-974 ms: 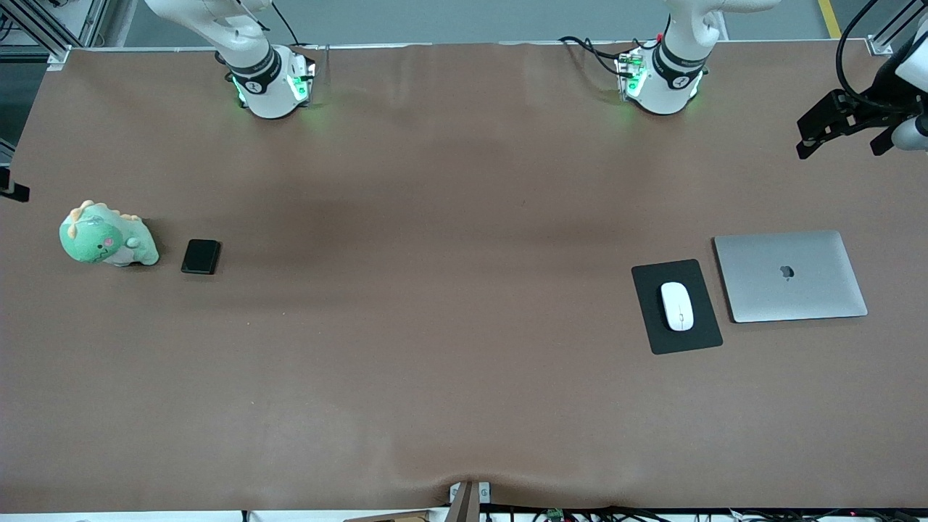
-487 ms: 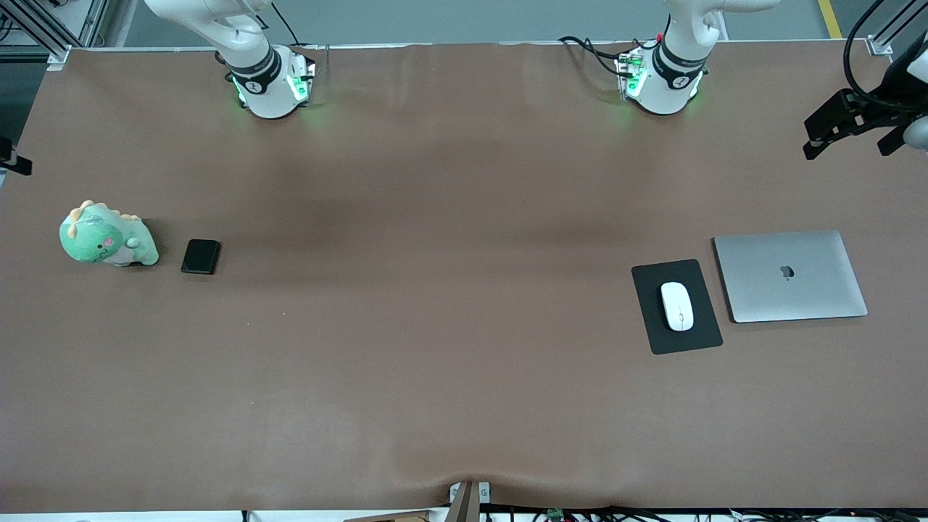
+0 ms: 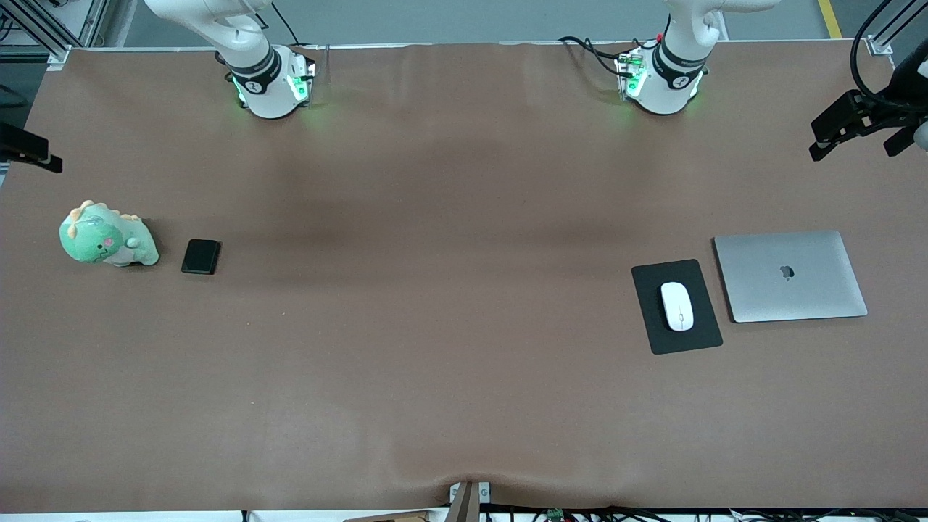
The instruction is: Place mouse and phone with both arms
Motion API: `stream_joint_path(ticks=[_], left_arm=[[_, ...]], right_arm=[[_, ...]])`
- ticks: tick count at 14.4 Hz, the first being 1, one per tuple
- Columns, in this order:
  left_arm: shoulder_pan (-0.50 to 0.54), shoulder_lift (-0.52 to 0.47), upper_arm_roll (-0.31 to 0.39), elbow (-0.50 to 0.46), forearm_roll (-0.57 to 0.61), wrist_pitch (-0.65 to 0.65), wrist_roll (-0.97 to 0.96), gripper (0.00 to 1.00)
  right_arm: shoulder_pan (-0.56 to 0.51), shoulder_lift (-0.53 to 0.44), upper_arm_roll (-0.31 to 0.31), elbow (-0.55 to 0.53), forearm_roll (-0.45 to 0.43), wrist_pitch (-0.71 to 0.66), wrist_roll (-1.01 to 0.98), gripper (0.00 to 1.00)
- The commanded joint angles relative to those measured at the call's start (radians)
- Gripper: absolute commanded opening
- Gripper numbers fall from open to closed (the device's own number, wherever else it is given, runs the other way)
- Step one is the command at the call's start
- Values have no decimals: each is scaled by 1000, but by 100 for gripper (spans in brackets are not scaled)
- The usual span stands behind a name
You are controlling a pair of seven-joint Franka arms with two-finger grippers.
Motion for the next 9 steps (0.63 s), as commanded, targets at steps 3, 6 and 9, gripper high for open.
stream_joint_path(ticks=[3, 6, 9], left_arm=[[2, 16, 1, 31, -4, -16, 3, 100], [2, 16, -1, 32, -5, -16, 4, 100], [0, 19, -1, 32, -5, -16, 4, 100]], right_arm=[[-75, -157, 79, -210, -32, 102, 16, 100], [-103, -154, 102, -208, -32, 99, 16, 100], [-115, -151, 108, -208, -32, 96, 15, 100]])
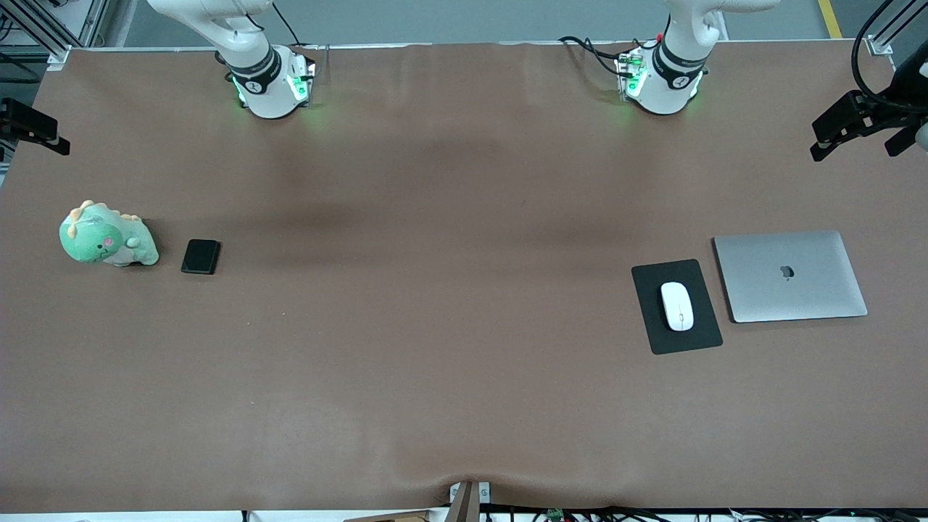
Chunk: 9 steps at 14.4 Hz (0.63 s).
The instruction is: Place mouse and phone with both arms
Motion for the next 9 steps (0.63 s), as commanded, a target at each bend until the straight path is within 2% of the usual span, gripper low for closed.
stream_joint_path(ticks=[1, 7, 9], left_arm=[[1, 18, -1, 32, -5, -16, 4, 100], [1, 22, -1, 32, -7, -20, 7, 100], [-1, 22, -1, 32, -5, -20, 7, 100]], right_arm=[[-33, -22, 32, -27, -21, 12, 9, 100], [-39, -22, 35, -28, -16, 23, 73, 100], [-44, -24, 78, -27, -18, 31, 127, 100]])
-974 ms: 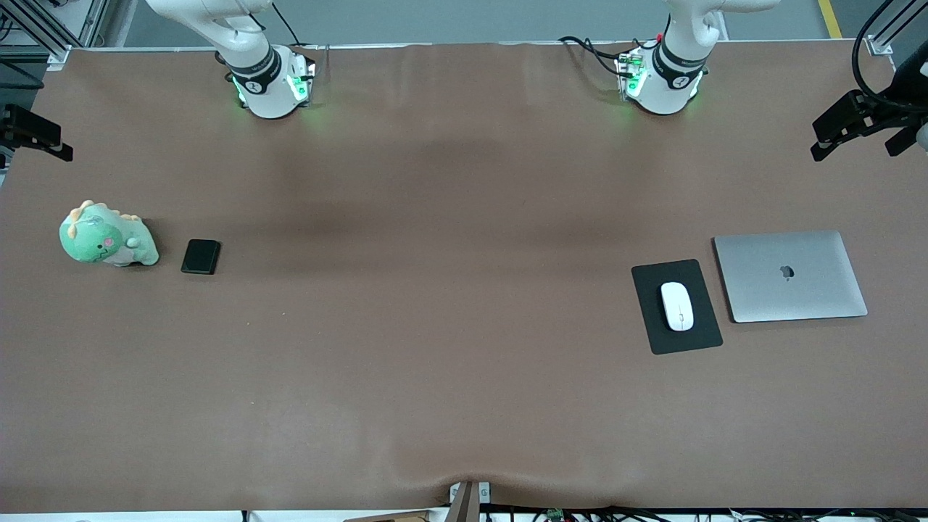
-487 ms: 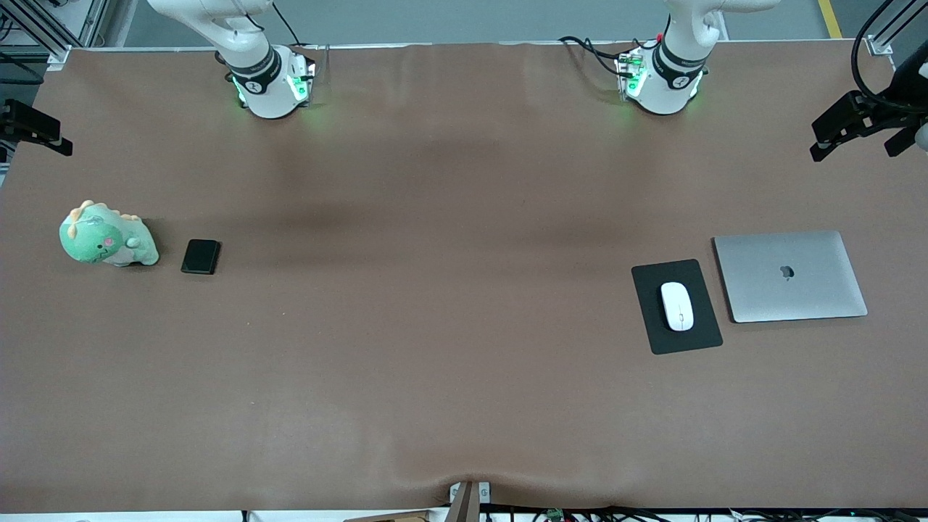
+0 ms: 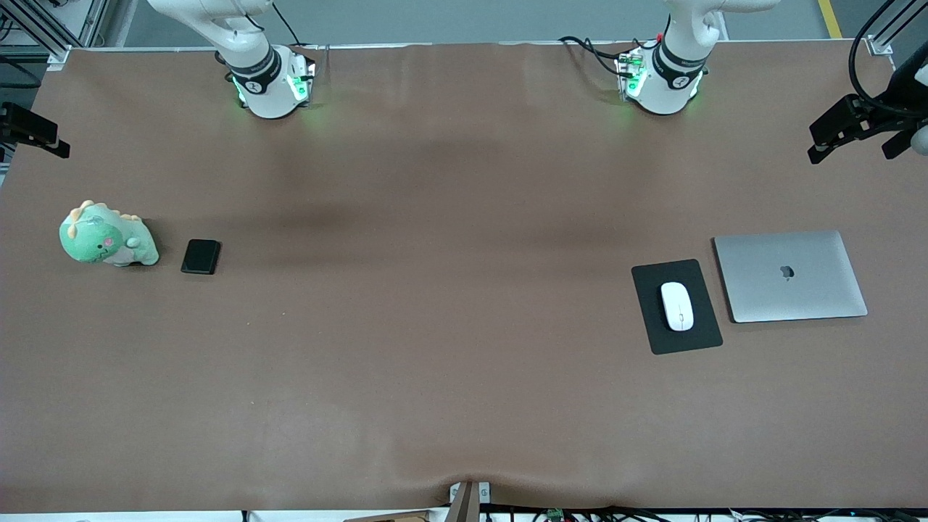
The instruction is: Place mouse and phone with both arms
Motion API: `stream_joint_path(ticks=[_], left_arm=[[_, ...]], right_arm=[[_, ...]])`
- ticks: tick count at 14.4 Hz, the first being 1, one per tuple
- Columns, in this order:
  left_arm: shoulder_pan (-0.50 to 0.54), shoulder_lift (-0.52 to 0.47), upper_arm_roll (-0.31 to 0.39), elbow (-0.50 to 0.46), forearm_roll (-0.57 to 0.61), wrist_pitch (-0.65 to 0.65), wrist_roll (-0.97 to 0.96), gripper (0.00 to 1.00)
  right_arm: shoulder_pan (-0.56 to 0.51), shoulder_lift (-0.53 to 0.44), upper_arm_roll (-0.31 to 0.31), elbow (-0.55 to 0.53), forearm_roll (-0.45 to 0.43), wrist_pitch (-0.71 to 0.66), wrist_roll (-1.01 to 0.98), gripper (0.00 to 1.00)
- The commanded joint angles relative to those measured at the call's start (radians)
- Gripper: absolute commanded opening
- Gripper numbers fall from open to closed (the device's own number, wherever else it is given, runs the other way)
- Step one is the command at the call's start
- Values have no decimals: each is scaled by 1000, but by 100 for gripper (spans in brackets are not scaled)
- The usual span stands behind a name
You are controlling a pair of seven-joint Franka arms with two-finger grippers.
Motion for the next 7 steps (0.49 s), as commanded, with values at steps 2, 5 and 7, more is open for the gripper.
stream_joint_path(ticks=[2, 5, 7], left_arm=[[0, 15, -1, 32, -4, -19, 7, 100], [-2, 15, -2, 32, -5, -19, 7, 100], [-3, 15, -2, 32, -4, -19, 7, 100]], right_arm=[[-30, -22, 61, -22, -17, 17, 58, 100], [-33, -22, 60, -22, -13, 38, 58, 100], [-33, -22, 60, -22, -5, 40, 58, 100]])
